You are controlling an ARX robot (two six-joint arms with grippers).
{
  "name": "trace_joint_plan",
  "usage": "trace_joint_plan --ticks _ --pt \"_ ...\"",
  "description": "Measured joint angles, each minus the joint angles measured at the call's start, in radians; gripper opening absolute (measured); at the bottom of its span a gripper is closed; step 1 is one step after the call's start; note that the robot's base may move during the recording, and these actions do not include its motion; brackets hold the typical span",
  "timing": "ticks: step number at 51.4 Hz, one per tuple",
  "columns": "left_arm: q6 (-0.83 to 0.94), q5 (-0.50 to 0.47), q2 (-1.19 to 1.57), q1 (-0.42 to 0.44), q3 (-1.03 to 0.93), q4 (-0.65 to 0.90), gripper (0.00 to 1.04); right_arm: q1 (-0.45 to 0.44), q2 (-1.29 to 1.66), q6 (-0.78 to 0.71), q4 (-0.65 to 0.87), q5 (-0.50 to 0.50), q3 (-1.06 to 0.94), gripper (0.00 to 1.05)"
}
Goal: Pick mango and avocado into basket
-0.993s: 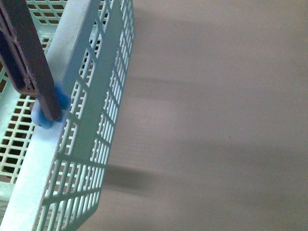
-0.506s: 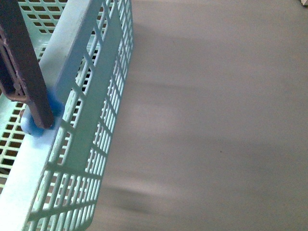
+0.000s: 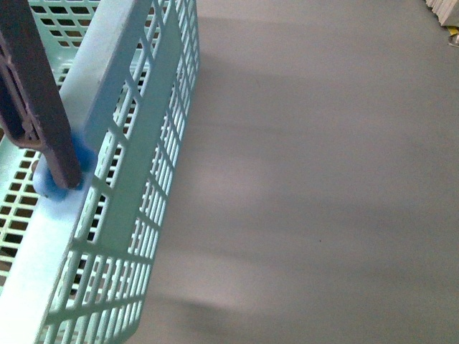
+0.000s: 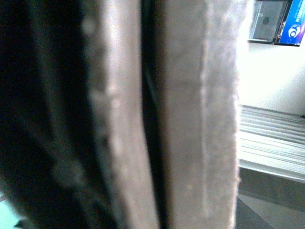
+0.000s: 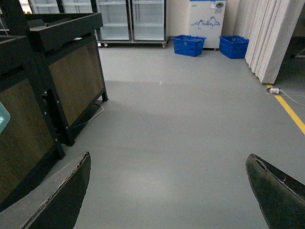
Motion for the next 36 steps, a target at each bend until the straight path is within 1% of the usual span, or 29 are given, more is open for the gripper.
trace_joint_plan --ticks 36 --pt "0.000 0.000 0.000 0.000 0.000 0.000 0.27 0.000 0.000 0.000 0.000 0.000 0.000 0.96"
